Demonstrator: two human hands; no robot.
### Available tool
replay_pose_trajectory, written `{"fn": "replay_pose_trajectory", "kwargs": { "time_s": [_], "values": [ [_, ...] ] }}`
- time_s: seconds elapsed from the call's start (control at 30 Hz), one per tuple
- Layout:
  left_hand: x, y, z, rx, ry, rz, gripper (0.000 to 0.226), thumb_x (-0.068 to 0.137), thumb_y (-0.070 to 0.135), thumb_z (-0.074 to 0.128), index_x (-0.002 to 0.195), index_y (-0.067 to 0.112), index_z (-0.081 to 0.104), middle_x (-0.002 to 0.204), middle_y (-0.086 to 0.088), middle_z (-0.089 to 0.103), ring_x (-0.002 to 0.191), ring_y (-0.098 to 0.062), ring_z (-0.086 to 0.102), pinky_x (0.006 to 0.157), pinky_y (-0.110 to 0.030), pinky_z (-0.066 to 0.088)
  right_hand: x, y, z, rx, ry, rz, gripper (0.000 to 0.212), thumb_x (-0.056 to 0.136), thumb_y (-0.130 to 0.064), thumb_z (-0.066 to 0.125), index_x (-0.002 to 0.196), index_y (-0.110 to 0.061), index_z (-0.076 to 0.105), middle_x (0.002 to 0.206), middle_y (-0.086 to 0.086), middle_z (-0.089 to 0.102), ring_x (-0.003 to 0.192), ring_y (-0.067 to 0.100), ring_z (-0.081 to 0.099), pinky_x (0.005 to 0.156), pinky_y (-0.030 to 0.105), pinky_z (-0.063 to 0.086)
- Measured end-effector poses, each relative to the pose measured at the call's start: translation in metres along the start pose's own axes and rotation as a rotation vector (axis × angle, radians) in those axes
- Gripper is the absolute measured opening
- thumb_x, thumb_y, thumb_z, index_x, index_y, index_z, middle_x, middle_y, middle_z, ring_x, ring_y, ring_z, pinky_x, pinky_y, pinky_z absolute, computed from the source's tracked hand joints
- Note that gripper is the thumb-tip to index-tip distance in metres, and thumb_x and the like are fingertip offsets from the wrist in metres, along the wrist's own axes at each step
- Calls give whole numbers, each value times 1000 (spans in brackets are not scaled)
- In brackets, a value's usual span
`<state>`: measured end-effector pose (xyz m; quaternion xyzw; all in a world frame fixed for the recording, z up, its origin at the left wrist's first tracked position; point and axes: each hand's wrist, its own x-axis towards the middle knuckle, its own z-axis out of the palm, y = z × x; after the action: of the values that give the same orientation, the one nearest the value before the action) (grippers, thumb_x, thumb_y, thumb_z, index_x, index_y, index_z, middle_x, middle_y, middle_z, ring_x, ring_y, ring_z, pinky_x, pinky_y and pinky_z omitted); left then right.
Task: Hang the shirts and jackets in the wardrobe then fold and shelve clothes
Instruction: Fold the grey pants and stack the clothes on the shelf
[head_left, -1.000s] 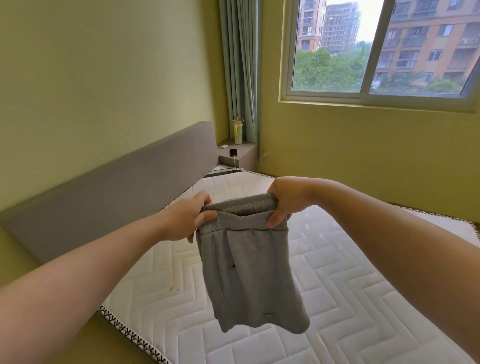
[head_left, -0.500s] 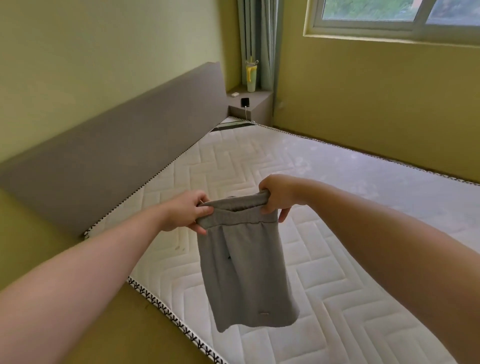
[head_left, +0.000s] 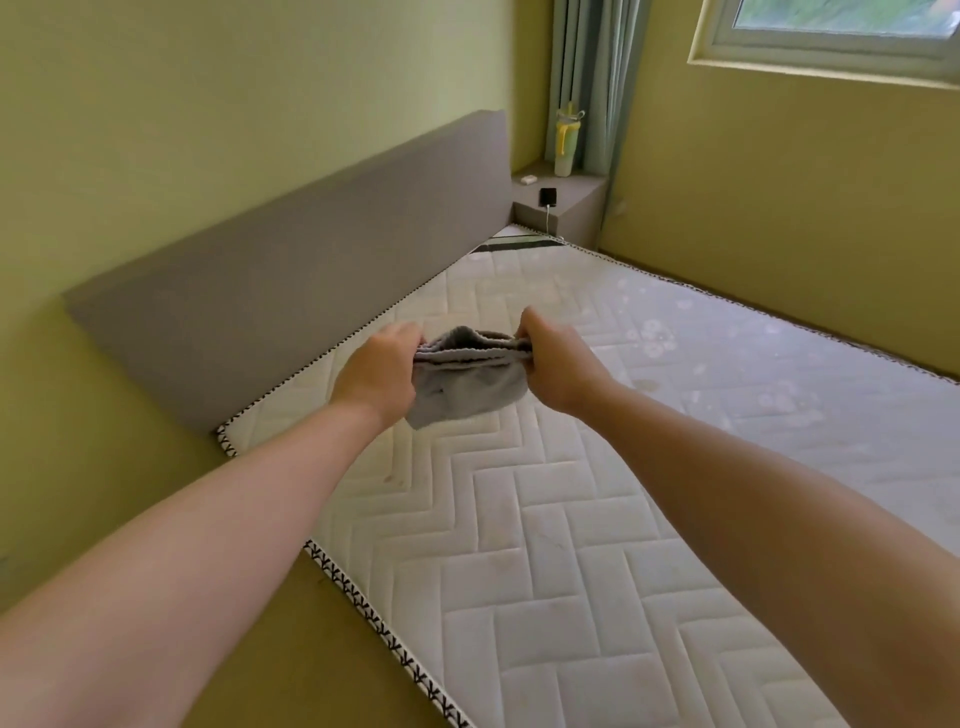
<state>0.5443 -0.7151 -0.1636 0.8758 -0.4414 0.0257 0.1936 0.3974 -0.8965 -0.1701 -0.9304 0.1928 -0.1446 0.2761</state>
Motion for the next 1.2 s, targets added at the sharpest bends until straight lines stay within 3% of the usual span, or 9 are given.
{"fn": "replay_pose_trajectory", "kwargs": {
  "time_s": [0.2, 0.3, 0.43, 0.53, 0.63, 0.73, 0.93, 1.1, 1.2],
  "values": [
    [-54, -33, 76, 157, -119, -58, 21, 91, 4, 50, 110, 13, 52, 102, -12, 64, 88, -36, 60, 63, -35, 37, -29, 22, 65, -194, -146, -71, 46, 88, 3, 48, 131, -13, 51, 114, 10, 60, 94, 32, 58, 76, 45, 53],
    [-97, -53, 144, 246, -308, -70, 25, 95, 14, 50, 119, 20, 50, 105, -10, 66, 89, -36, 64, 64, -35, 40, -64, 56, 131, -327, -299, 5, 33, 87, 0, 48, 117, -10, 56, 103, 9, 57, 90, 32, 58, 65, 37, 48],
    [-162, -70, 230, 263, -521, -25, 37, 93, 8, 49, 122, 28, 55, 110, -4, 67, 92, -31, 66, 67, -34, 43, -134, 106, 216, -446, -559, 66, 13, 89, -2, 47, 97, -12, 46, 92, 8, 50, 84, 34, 58, 59, 36, 38],
    [-218, -69, 273, 294, -691, 75, 43, 91, 7, 50, 126, 31, 58, 110, -1, 70, 96, -27, 66, 71, -31, 40, -190, 127, 263, -458, -720, 73, 19, 89, -3, 47, 88, -18, 35, 88, 7, 47, 81, 34, 59, 59, 37, 35],
    [-278, -64, 297, 288, -851, 117, 37, 91, 8, 49, 120, 30, 59, 109, -1, 71, 97, -26, 64, 72, -29, 36, -251, 132, 297, -435, -860, 96, 19, 89, -6, 48, 89, -22, 37, 99, 7, 56, 83, 31, 60, 61, 36, 36],
    [-322, -56, 309, 273, -937, 122, 30, 92, 8, 48, 114, 26, 57, 109, -4, 70, 96, -27, 63, 79, -31, 44, -297, 129, 309, -402, -925, 120, 17, 90, -8, 49, 94, -23, 42, 104, 7, 57, 90, 31, 60, 65, 36, 36],
    [-356, -43, 302, 52, -1080, -79, 43, 94, 14, 46, 132, 30, 59, 123, -3, 67, 111, -30, 59, 93, -36, 49, -330, 117, 301, -374, -1056, 150, 16, 89, -12, 53, 100, -21, 47, 105, 6, 59, 94, 29, 58, 67, 35, 37],
    [-291, -53, 261, -78, -1063, -253, 19, 89, 15, 52, 95, 30, 61, 106, -4, 67, 96, -29, 61, 76, -35, 52, -257, 104, 265, -315, -1080, 208, 16, 86, -9, 53, 91, -19, 42, 92, 7, 50, 78, 27, 48, 64, 33, 38],
    [-225, -60, 217, -72, -918, -275, 23, 87, 9, 53, 84, 31, 55, 95, -1, 65, 87, -25, 60, 70, -32, 47, -181, 84, 225, -299, -982, 161, 11, 87, -13, 56, 90, -16, 45, 87, 3, 49, 82, 25, 49, 69, 30, 38]
  ]
}}
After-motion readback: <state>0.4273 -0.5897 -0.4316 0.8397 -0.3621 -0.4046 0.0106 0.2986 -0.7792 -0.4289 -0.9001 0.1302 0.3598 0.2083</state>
